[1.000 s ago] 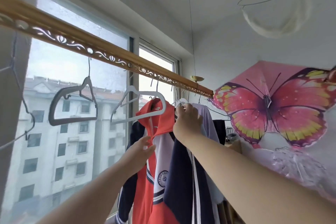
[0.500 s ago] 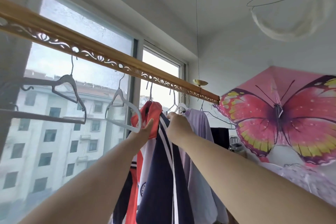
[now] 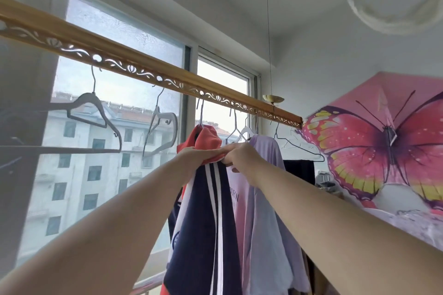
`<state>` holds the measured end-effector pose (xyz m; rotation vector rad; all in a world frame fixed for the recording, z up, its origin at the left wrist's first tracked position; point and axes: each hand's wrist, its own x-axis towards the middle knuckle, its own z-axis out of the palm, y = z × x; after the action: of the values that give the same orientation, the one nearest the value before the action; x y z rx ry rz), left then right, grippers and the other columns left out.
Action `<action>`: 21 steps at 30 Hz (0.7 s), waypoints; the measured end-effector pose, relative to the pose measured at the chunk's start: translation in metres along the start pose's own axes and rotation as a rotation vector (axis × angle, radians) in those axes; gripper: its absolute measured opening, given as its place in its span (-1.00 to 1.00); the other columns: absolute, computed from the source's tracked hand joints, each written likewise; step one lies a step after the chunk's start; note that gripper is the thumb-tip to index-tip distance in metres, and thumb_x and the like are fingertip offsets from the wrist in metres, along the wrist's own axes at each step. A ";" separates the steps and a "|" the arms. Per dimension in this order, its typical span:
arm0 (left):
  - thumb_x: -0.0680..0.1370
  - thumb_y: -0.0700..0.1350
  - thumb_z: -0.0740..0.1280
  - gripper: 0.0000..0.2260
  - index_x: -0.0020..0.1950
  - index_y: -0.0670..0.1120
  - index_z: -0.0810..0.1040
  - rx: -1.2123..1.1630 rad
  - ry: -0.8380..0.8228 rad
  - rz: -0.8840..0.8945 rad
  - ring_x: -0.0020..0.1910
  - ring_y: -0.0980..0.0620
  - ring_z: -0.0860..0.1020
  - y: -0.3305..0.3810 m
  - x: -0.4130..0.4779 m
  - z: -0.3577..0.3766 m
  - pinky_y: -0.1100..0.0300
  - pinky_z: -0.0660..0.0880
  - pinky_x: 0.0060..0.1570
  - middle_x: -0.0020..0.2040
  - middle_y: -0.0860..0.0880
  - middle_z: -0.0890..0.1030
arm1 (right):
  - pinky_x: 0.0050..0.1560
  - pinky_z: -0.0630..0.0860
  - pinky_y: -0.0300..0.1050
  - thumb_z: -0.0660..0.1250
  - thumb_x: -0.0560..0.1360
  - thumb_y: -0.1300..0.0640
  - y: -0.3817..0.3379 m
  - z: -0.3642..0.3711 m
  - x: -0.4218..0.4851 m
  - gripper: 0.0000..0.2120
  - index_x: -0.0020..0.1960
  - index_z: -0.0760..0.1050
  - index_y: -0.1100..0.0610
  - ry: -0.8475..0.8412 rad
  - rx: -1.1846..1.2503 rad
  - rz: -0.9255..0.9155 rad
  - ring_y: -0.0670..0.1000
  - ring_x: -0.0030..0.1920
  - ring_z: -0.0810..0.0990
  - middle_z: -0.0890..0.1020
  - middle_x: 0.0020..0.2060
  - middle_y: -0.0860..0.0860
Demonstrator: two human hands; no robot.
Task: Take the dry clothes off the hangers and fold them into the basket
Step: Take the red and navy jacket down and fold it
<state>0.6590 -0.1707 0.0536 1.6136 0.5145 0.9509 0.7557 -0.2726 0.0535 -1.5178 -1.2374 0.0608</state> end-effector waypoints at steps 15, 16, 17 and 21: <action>0.54 -0.19 0.25 -0.60 0.38 -0.03 0.33 1.538 0.461 0.496 -0.06 -0.05 0.61 -0.011 -0.040 0.007 0.15 0.44 -0.30 0.00 -0.02 0.58 | -0.22 0.56 -0.09 0.28 0.55 -0.06 -0.018 0.032 0.001 -0.72 -0.16 0.47 0.16 -0.070 0.375 0.339 0.08 -0.38 0.54 0.56 -0.35 0.12; 0.55 -0.18 0.25 -0.55 0.43 -0.03 0.28 1.566 0.469 0.523 -0.05 -0.05 0.61 -0.013 -0.040 0.005 0.15 0.44 -0.30 0.03 -0.03 0.57 | -0.29 0.57 -0.11 0.30 0.54 -0.06 -0.019 0.034 -0.001 -0.71 -0.17 0.46 0.16 -0.090 0.415 0.377 0.06 -0.44 0.51 0.52 -0.39 0.10; 0.56 -0.17 0.25 -0.53 0.46 -0.03 0.24 1.565 0.470 0.543 -0.04 -0.06 0.61 -0.014 -0.041 0.003 0.15 0.45 -0.28 0.06 -0.03 0.55 | -0.37 0.55 -0.14 0.32 0.53 -0.04 -0.019 0.038 -0.002 -0.72 -0.18 0.45 0.16 -0.103 0.465 0.409 0.04 -0.50 0.49 0.49 -0.45 0.08; 0.54 -0.02 0.30 -0.68 0.26 -0.11 0.49 1.325 0.239 0.576 0.03 -0.03 0.55 -0.018 -0.047 -0.004 0.15 0.55 -0.02 0.16 -0.07 0.45 | -0.47 0.47 -0.22 0.21 0.55 0.20 -0.023 0.052 -0.003 -0.78 -0.26 0.48 0.17 -0.019 0.532 0.443 0.03 -0.53 0.51 0.50 -0.52 0.06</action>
<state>0.6312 -0.1988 0.0221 2.9579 0.9858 1.3383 0.7074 -0.2428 0.0487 -1.2864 -0.7898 0.6464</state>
